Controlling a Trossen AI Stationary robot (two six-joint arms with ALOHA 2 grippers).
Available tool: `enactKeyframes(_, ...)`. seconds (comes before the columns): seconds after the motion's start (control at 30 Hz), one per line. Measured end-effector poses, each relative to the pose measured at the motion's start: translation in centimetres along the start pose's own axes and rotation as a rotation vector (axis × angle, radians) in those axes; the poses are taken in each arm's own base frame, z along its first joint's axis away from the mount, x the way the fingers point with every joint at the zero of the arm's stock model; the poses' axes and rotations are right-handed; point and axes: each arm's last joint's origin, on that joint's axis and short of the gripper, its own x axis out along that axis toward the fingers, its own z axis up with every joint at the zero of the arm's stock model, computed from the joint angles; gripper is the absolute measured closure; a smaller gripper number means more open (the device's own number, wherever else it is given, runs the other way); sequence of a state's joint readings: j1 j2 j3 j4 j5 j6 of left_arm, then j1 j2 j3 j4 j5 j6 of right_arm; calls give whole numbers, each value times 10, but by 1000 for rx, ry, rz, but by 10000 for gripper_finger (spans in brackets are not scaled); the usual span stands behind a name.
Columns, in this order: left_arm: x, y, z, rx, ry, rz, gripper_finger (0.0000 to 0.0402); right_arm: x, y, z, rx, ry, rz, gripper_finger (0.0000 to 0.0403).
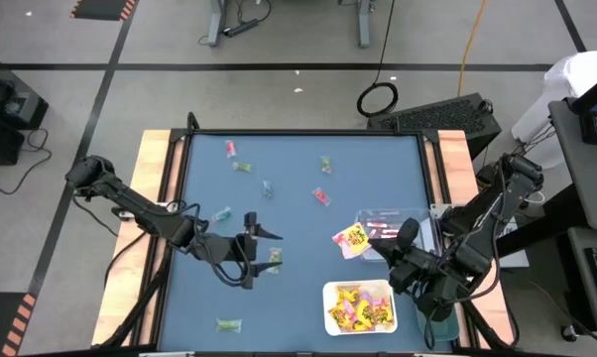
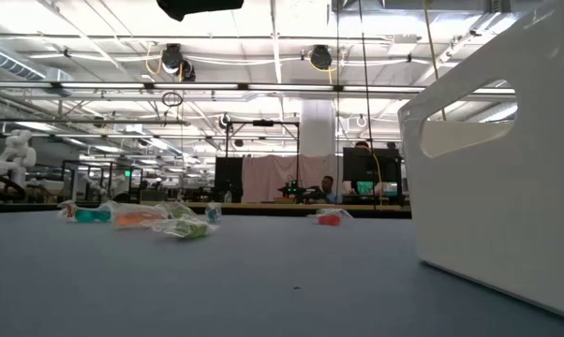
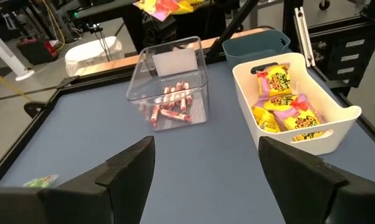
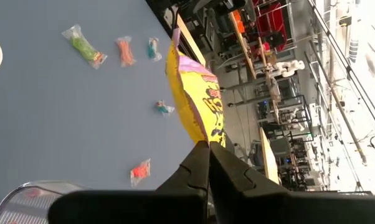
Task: Sort candy
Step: Put the yellow candy into the white bin
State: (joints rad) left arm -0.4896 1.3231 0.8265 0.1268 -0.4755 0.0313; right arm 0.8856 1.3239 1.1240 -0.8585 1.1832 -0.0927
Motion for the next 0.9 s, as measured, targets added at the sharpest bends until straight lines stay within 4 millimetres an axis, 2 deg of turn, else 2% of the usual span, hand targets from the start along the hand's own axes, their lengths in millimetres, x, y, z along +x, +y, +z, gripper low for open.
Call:
enactKeyframes(0.53,0,0,0,10,1,1,112,0,0,2,173,-9,4,403)
enactKeyframes(0.8,0,0,0,26,1,2,112,0,0,2,183,-9,5,403)
enactKeyframes(0.9,0,0,0,29,1,2,112,0,0,2,261,-9,5,403)
